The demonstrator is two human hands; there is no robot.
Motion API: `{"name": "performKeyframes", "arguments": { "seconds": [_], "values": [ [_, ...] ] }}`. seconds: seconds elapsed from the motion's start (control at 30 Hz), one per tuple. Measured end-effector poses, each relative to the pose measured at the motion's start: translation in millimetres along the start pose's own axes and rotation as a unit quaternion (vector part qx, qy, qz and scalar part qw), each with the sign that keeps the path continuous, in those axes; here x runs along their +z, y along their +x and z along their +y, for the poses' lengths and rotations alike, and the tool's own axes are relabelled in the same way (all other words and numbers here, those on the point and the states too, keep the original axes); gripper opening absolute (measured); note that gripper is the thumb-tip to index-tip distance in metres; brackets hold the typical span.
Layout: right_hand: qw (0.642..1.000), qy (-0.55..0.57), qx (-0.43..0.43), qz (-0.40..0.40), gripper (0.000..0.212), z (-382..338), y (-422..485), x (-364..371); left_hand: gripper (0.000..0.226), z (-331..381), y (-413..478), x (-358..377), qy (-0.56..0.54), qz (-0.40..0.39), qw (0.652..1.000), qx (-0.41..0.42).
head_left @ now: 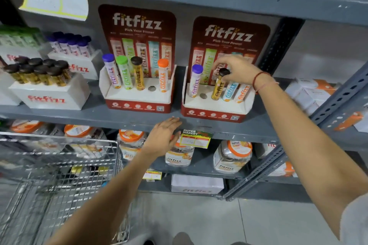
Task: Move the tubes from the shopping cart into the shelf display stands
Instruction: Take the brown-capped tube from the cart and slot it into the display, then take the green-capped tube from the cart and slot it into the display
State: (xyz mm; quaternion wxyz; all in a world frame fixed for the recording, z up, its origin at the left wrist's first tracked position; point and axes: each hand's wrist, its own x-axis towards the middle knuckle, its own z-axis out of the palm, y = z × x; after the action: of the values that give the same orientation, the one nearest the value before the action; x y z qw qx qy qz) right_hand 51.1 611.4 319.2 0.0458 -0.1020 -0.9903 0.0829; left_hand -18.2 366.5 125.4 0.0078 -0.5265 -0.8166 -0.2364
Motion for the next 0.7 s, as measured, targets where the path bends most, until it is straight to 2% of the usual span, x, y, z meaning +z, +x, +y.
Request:
{"name": "performKeyframes", "arguments": {
  "seconds": [0.13,0.23,0.33,0.47,0.6,0.7],
  "values": [
    [0.988,0.079,-0.042,0.124,0.019,-39.1,-7.7,24.4,0.028,-23.7,-28.0,-35.7,-0.017,0.067,0.997,-0.046],
    [0.975,0.144,-0.105,0.131,0.01,-85.6,-5.0,59.5,0.03,-43.7,-67.3,-65.0,-0.036,0.102,0.987,-0.119],
    [0.965,0.2,-0.151,0.078,0.008,-138.2,2.3,103.3,0.041,-62.6,-120.7,-89.9,-0.046,0.121,0.974,-0.188],
    [0.948,0.242,-0.205,-0.034,0.009,-213.1,14.1,166.0,0.031,-83.3,-191.7,-106.1,-0.026,0.149,0.946,-0.288],
    [0.932,0.23,-0.24,-0.146,0.009,-280.1,19.9,231.1,0.034,-102.1,-257.3,-101.9,-0.014,0.155,0.909,-0.387],
    [0.918,0.215,-0.232,-0.241,0.01,-317.3,18.2,281.3,0.031,-111.5,-295.9,-89.3,-0.014,0.152,0.88,-0.45]
  ]
}}
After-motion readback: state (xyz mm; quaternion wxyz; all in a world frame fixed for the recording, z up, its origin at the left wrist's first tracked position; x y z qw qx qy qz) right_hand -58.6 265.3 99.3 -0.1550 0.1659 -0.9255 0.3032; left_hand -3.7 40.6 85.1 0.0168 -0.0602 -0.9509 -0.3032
